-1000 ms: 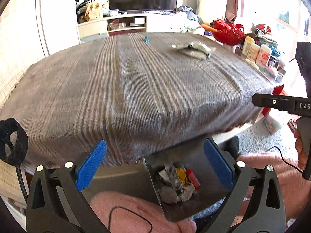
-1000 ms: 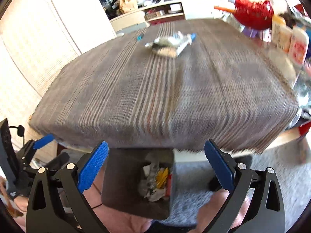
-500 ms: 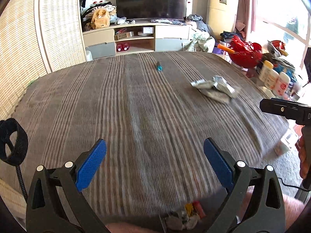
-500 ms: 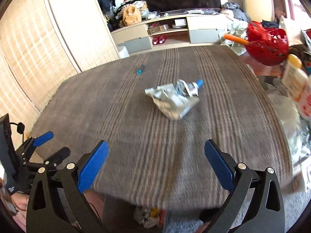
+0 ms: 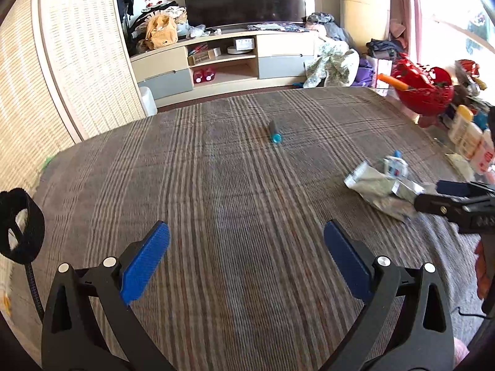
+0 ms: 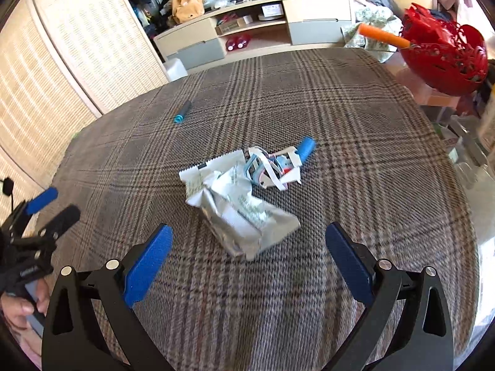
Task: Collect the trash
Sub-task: 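Move both tools back toward the white-green wrapper and blue marker, then grasp the white-green wrapper with the right tool while the left tool grasps the blue marker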
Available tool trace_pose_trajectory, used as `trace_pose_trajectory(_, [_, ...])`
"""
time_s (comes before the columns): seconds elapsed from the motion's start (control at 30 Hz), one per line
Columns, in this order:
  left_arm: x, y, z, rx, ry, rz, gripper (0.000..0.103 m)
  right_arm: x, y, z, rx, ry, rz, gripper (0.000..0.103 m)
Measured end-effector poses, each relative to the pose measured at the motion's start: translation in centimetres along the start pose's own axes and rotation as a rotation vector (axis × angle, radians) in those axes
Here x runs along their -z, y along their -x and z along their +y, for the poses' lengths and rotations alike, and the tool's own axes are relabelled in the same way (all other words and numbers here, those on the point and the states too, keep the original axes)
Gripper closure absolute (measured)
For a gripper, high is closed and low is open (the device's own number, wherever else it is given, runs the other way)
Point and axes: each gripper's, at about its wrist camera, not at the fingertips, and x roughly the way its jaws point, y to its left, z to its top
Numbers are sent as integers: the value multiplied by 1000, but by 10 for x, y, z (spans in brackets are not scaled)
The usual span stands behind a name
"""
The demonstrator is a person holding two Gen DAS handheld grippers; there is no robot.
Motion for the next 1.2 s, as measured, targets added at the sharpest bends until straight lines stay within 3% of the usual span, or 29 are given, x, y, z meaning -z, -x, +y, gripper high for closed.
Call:
trace_pose_trajectory(0.13, [-16, -20, -1, -7, 4, 19, 8, -5, -10, 10, -51, 42, 27, 6])
trace_pose_trajectory(0.33, [-34, -45, 1, -4, -2, 41, 8, -3, -19, 38, -93, 122, 75, 21])
trace_pose_trajectory(0.57, [-56, -75, 10, 25, 7, 81, 8, -19, -40, 54, -20, 176, 69, 24])
trace_pose_trajectory(0.7, [-71, -94, 11, 34, -8, 99, 8, -20, -54, 48, -9, 178, 95, 41])
trace_pose_trajectory(0.77, [-77, -102, 10, 39, -14, 102, 8, -22, -56, 49, 18, 196, 80, 64])
trace_pose_trajectory(0.87, [-87, -117, 7, 52, -21, 113, 9, -33, -58, 43, 57, 191, 47, 67])
trace_pose_trajectory(1.03, [-100, -143, -2, 86, -27, 133, 25, -54, -64, 25, 62, 131, 9, 68])
trace_pose_trajectory(1.2, [-107, -166, -14, 121, -52, 162, 38, -59, -76, 23, 67, 146, 32, 68])
